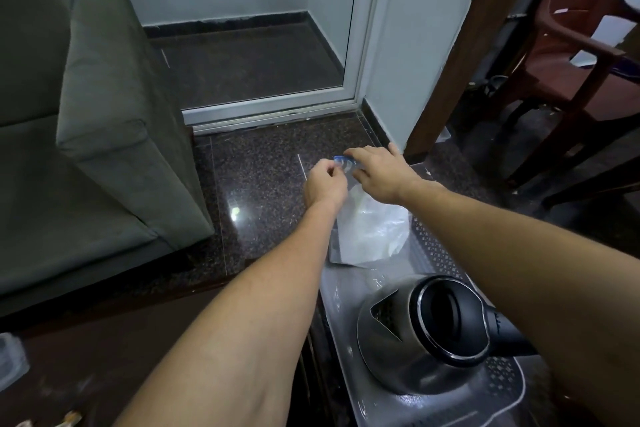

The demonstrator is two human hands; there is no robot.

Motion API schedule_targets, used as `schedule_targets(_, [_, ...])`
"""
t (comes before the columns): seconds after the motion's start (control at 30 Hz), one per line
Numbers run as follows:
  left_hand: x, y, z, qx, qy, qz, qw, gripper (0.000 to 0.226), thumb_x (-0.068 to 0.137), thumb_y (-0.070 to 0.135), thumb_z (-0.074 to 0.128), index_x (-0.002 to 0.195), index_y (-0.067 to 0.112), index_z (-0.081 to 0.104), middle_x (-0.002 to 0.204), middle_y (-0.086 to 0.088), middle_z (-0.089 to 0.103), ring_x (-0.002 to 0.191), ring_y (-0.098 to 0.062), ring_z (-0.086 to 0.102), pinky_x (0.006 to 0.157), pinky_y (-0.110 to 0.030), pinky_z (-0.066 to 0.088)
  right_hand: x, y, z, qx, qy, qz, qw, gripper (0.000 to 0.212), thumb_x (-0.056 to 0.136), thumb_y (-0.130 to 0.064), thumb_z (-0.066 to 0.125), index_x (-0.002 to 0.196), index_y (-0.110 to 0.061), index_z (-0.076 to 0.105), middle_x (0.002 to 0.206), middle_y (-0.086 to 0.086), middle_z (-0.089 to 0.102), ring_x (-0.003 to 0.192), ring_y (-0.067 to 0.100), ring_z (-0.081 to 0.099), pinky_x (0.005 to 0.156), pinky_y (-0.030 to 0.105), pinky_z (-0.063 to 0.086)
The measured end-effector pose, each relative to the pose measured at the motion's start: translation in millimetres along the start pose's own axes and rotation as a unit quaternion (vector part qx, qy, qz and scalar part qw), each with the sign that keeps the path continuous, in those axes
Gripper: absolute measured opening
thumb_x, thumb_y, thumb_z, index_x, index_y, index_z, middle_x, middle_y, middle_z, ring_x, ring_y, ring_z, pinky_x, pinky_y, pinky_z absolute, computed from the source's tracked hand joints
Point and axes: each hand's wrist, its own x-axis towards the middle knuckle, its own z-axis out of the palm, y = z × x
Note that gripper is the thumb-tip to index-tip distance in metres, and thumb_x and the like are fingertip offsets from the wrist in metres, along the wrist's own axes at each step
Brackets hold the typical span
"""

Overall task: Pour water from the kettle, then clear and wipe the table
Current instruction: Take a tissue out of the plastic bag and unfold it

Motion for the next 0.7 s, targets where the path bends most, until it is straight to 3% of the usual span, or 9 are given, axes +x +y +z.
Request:
schedule_targets(0.1, [-5, 7, -10, 0.01, -0.008, 0.028, 1.0, 0.014, 0.102, 0.028, 0.054, 0.096, 0.03, 0.066, 0.095, 0.008, 0.066, 0.091, -0.02, 0.061, 0.073, -0.029, 0.041, -2, -7, -16, -0.008, 0.039, -0.021, 0.999, 0.033, 0.107, -0.028, 0.046, 0.136, -0.022, 0.059, 0.13, 0.005, 0.067, 0.124, 0.029, 0.056, 0.118, 0.053, 0.028])
schedule_targets(0.23, [-18, 16, -24, -0.018, -0.017, 0.051, 0.998, 0.011, 0.101, 0.032, 0.055, 0.099, 0.03, 0.066, 0.086, 0.014, 0.065, 0.089, -0.017, 0.062, 0.066, -0.027, 0.041, -16, -20, -40, 0.021, 0.073, -0.034, 0.996, 0.024, 0.103, -0.022, 0.054, 0.116, -0.016, 0.073, 0.112, 0.007, 0.075, 0.105, 0.03, 0.064, 0.096, 0.044, 0.049])
schedule_targets(0.4, [-40, 40, -56, -0.08, -0.023, 0.123, 0.989, 0.016, 0.102, 0.028, 0.06, 0.102, 0.015, 0.069, 0.092, 0.004, 0.071, 0.092, -0.018, 0.066, 0.085, -0.036, 0.051, -40, -49, -77, 0.03, 0.106, -0.042, 0.993, 0.019, 0.098, -0.02, 0.06, 0.106, -0.015, 0.077, 0.104, 0.007, 0.077, 0.1, 0.03, 0.067, 0.083, 0.037, 0.047])
schedule_targets(0.6, [-70, 98, -132, -0.1, 0.008, 0.204, 0.974, 0.014, 0.102, 0.022, 0.062, 0.096, 0.01, 0.069, 0.091, -0.004, 0.073, 0.089, -0.025, 0.067, 0.086, -0.043, 0.053, -64, -116, -150, 0.016, 0.133, -0.05, 0.99, 0.023, 0.101, -0.027, 0.057, 0.102, -0.014, 0.075, 0.098, 0.009, 0.077, 0.095, 0.034, 0.067, 0.085, 0.044, 0.052])
schedule_targets(0.7, [-93, 135, -187, -0.109, 0.012, 0.244, 0.964, 0.013, 0.101, 0.021, 0.061, 0.092, 0.012, 0.067, 0.084, 0.002, 0.07, 0.086, -0.024, 0.066, 0.085, -0.044, 0.053, -80, -163, -194, 0.003, 0.174, -0.072, 0.982, 0.023, 0.1, -0.026, 0.055, 0.1, -0.016, 0.076, 0.095, 0.005, 0.077, 0.092, 0.031, 0.067, 0.079, 0.036, 0.048])
